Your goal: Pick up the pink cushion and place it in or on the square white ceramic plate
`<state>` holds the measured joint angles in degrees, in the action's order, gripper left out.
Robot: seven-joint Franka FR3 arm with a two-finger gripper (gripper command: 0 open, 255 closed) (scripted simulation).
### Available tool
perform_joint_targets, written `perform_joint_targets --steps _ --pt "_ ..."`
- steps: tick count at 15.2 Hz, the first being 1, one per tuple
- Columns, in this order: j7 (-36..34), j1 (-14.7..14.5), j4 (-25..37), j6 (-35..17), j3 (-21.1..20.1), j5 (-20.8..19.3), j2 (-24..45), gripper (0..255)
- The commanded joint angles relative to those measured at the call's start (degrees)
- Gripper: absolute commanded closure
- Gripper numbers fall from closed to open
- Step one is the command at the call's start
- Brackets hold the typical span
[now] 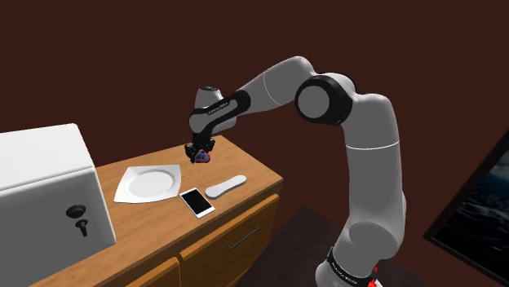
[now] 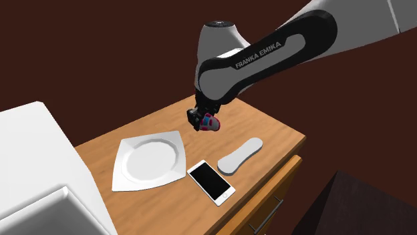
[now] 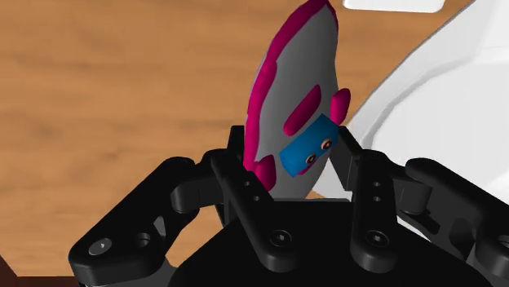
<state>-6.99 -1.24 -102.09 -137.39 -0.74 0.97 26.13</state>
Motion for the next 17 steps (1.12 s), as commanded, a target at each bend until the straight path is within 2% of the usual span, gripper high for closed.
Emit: perform_joint_targets --steps 1,9,12,15,17 --pt "-2.29 -1.67 3.31 1.02 -0.21 -0.61 2.26 255" --pt "-10.55 -8.50 21.33 7.80 -0.67 -2.69 13.50 255" --pt "-13.10 -10.93 30.82 11.68 -0.72 -3.24 19.14 255" --pt "-15.31 -13.29 43.35 16.99 -0.72 -3.66 26.40 255" --pt "-15.34 -13.30 42.85 15.89 -0.69 -3.67 27.00 255"
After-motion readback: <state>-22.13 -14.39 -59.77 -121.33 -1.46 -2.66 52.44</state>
